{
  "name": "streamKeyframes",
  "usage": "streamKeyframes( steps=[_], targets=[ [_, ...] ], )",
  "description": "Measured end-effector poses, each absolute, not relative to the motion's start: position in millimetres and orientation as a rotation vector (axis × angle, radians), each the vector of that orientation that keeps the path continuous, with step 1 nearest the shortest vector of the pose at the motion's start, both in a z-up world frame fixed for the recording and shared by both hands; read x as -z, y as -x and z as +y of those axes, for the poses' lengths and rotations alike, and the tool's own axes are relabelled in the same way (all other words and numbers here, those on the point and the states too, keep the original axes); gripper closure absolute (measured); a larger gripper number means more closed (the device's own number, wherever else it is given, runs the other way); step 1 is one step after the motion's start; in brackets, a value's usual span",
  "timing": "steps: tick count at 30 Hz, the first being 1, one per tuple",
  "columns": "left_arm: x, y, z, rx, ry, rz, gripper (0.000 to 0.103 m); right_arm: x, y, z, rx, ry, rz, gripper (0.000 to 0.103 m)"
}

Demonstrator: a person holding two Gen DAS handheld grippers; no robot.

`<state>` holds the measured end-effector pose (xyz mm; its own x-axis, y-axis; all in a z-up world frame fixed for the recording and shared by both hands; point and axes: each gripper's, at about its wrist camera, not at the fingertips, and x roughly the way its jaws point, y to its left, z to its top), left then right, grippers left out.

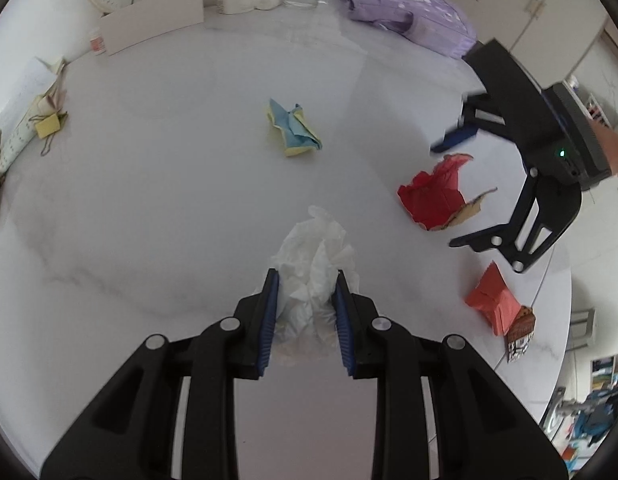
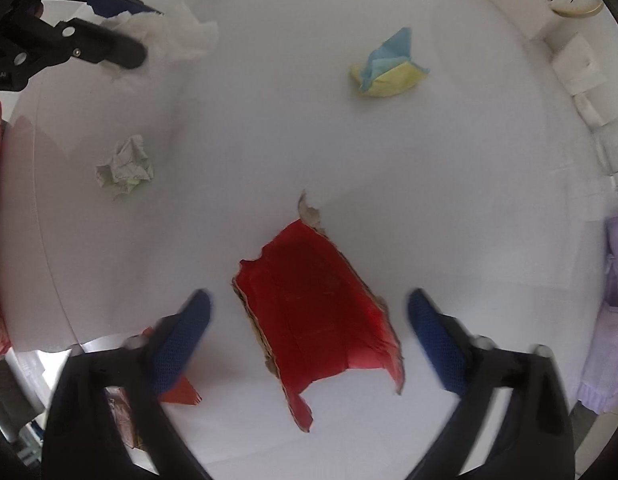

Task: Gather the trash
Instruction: 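Grasp the white crumpled tissue with the left tool while the right tool grasps the red-and-cardboard wrapper, then carry the tissue and wrapper over the bin and open both tools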

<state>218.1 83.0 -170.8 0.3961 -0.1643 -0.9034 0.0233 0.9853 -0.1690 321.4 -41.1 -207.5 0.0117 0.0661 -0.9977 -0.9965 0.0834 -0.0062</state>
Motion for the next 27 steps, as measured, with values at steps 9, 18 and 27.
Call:
streamKeyframes(
  steps=[9,18,27],
  targets=[
    [150,-205,77,0.106,0.127,1.128,0.077,189,-335,-58,-1.083,0.809,1.297,0.062],
    [100,-158,58,0.168,0.035,1.061,0.077,121,-280,-121,-0.848,0.218,1.175,0.062],
    [73,-70,-3,0.411,-0.122,1.032,0.077,96,-104,-197,-0.507,-0.199,1.160,0.062]
  ],
)
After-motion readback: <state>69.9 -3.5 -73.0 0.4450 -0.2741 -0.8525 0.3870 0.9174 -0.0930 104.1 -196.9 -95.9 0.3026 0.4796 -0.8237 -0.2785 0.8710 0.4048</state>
